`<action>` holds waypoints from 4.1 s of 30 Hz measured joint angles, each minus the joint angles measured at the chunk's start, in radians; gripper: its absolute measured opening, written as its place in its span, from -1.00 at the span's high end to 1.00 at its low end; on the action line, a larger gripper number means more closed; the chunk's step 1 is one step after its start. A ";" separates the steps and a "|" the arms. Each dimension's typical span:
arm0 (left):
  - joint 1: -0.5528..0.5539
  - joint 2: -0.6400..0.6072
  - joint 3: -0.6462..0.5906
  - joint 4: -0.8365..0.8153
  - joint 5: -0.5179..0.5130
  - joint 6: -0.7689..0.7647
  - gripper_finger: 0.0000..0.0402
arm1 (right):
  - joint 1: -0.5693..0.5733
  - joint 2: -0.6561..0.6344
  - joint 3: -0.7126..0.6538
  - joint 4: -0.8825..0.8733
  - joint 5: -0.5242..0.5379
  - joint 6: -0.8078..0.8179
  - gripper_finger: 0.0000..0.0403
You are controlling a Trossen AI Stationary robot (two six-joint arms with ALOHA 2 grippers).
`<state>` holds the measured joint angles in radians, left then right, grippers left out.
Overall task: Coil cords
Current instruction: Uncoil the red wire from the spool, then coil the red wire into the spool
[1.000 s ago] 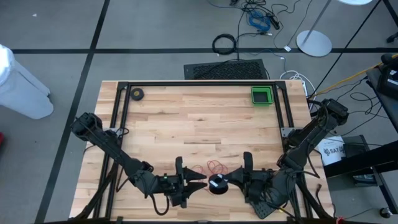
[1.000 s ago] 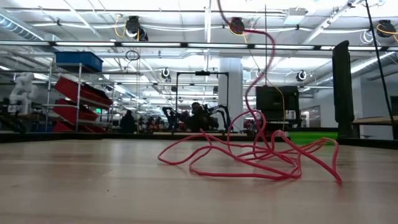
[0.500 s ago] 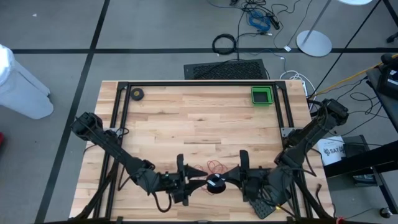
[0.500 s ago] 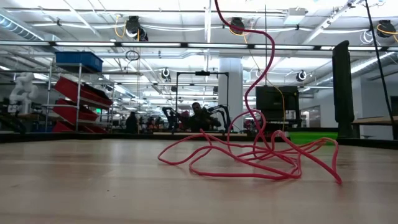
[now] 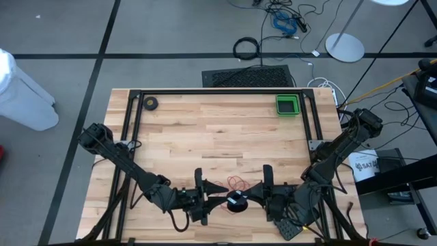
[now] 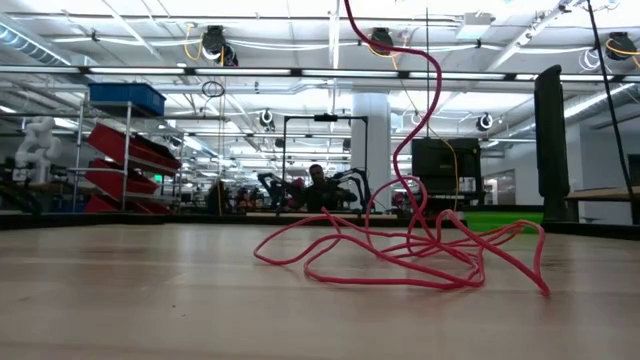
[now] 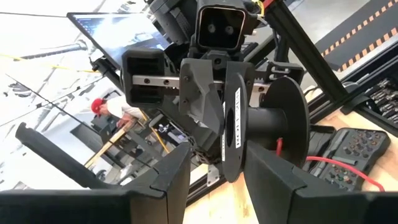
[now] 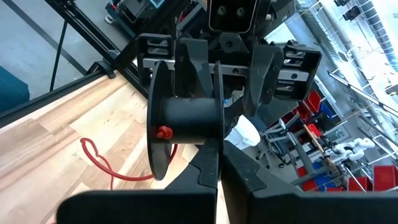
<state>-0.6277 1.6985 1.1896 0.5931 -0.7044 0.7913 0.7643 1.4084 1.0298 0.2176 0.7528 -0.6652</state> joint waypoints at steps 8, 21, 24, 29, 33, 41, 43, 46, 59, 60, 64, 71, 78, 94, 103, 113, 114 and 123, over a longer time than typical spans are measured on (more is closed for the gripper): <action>0.000 0.000 0.000 -0.007 0.001 0.000 0.44 | 0.000 0.000 0.000 0.000 0.002 0.000 1.00; 0.000 0.000 0.000 -0.027 0.002 -0.013 0.65 | 0.000 0.000 0.000 -0.001 0.003 0.000 1.00; 0.006 0.000 0.000 -0.027 0.008 -0.035 0.65 | 0.000 0.000 0.000 0.000 0.003 0.000 1.00; 0.020 0.000 0.000 -0.027 0.025 -0.079 0.65 | -0.001 0.000 0.000 0.000 0.004 0.000 1.00; 0.024 0.000 0.000 -0.028 0.025 -0.087 0.65 | -0.007 0.000 0.000 0.000 0.003 0.000 1.00; 0.023 0.001 0.000 -0.028 0.023 -0.079 0.89 | -0.013 0.000 0.000 -0.002 0.001 0.029 1.00; 0.023 0.002 0.000 -0.030 0.022 -0.078 0.95 | -0.013 0.000 0.000 -0.005 0.003 0.029 1.00; 0.023 0.002 0.000 -0.030 0.017 -0.077 0.95 | -0.012 0.000 0.000 -0.005 0.007 0.029 1.00; 0.008 0.002 0.001 -0.023 -0.038 -0.014 0.98 | 0.015 0.001 0.000 -0.010 0.147 0.081 0.82; 0.003 0.002 0.001 -0.023 -0.044 0.002 0.98 | 0.020 0.001 0.000 -0.008 0.156 0.083 0.78; -0.016 0.002 0.001 -0.015 -0.073 0.044 0.98 | 0.031 0.001 0.000 -0.003 0.204 0.101 0.66; -0.056 -0.030 0.001 0.001 -0.147 0.059 0.99 | 0.011 0.001 0.000 0.000 0.223 0.185 0.48; -0.125 -0.111 0.002 -0.042 -0.214 0.035 0.99 | -0.066 0.001 -0.001 -0.014 0.119 0.343 0.36; -0.208 -0.178 0.002 -0.113 -0.327 0.057 0.99 | -0.190 0.102 -0.003 0.053 -0.256 0.439 0.32; -0.217 -0.178 0.002 -0.113 -0.384 0.081 0.96 | -0.259 0.258 -0.004 0.196 -0.414 0.418 0.32; -0.218 -0.178 0.001 -0.109 -0.386 0.084 0.93 | -0.303 0.349 -0.004 0.238 -0.497 0.441 0.32; -0.218 -0.178 0.001 -0.109 -0.386 0.084 0.93 | -0.304 0.353 -0.004 0.244 -0.497 0.440 0.32; -0.217 -0.178 0.001 -0.109 -0.386 0.086 0.93 | -0.306 0.355 -0.003 0.250 -0.498 0.452 0.32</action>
<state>-0.8452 1.5208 1.1908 0.4843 -1.0908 0.8776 0.4583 1.7634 1.0267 0.4674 0.2550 -0.2133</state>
